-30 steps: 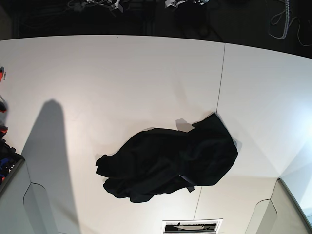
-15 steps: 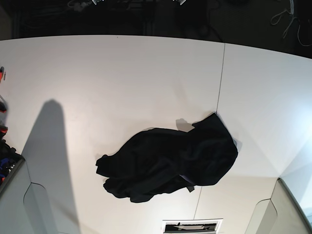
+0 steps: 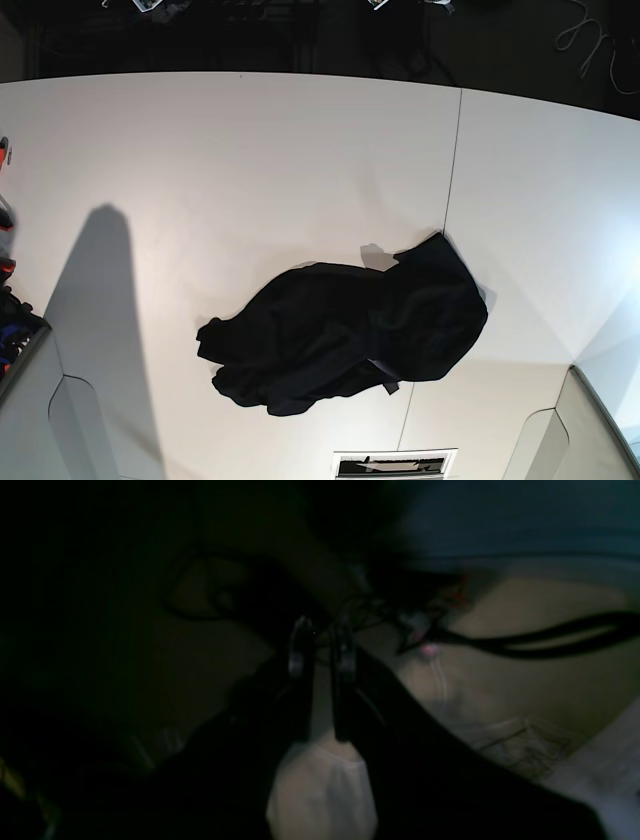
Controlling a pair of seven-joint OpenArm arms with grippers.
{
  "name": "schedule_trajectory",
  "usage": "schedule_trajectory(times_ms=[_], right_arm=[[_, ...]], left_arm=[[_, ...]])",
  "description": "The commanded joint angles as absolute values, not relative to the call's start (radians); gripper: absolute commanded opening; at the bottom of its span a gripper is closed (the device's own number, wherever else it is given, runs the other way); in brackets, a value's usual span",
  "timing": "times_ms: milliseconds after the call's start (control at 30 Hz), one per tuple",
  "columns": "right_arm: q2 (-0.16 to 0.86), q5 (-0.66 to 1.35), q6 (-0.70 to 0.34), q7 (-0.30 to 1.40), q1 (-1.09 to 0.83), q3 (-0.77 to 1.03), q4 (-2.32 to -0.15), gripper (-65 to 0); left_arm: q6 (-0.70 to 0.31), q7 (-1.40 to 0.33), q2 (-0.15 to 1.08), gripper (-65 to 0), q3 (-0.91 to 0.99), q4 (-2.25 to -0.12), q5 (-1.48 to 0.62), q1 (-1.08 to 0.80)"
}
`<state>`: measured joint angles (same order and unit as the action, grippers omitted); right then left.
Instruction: Layout the t-shirt on the table in an organized manner, then fold the t-shirt properly
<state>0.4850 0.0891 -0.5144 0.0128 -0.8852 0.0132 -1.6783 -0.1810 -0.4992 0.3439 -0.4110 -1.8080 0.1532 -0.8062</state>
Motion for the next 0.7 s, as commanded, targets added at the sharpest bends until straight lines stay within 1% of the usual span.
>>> schedule_trajectory(times_ms=[0,33,167,300,467,533,600,667], right_arm=[[0.5,0.12,-0.52,-0.004,-0.91,0.046,-1.74,-65.0],[0.501,0.144,-0.52,0.002,-0.921,0.076,-1.792,-65.0],[0.5,0.258,-0.52,0.013,-0.906,0.183,-1.941,-65.0],[0.5,0.318,-0.519,0.036,-0.827,0.249,-1.998,-65.0],[0.492,0.442,-0.495,0.194,-0.636,0.255,-1.987,-65.0],[0.474,0.464,-0.494,0.257,-0.549,0.255,-1.972,-64.9],[0.448,0.485,-0.495,0.291,-0.458,0.251,-1.94,-50.8],[0.414,0.497,-0.495,0.294,-0.378,0.237,-1.89,-37.5]], left_arm=[[-0.163,-0.502,0.356,-55.4,-0.41,-1.884,0.168,-0.828],[-0.156,-0.513,0.368,-54.5,-0.408,-1.942,0.175,-0.839],[-0.156,-0.533,0.397,-46.6,-0.392,-2.13,0.177,-0.854],[-0.138,-0.529,0.399,-46.3,-0.361,-2.218,0.177,-0.851],[-0.13,-0.513,0.401,-45.6,-0.297,-2.217,0.167,-0.79],[-0.065,-0.513,0.402,-44.1,-0.262,-2.212,0.13,-0.741],[-0.018,-0.504,0.402,-42.7,-0.229,-2.196,0.092,-0.663],[-0.014,-0.488,0.402,-42.1,-0.21,-2.149,0.055,-0.567]])
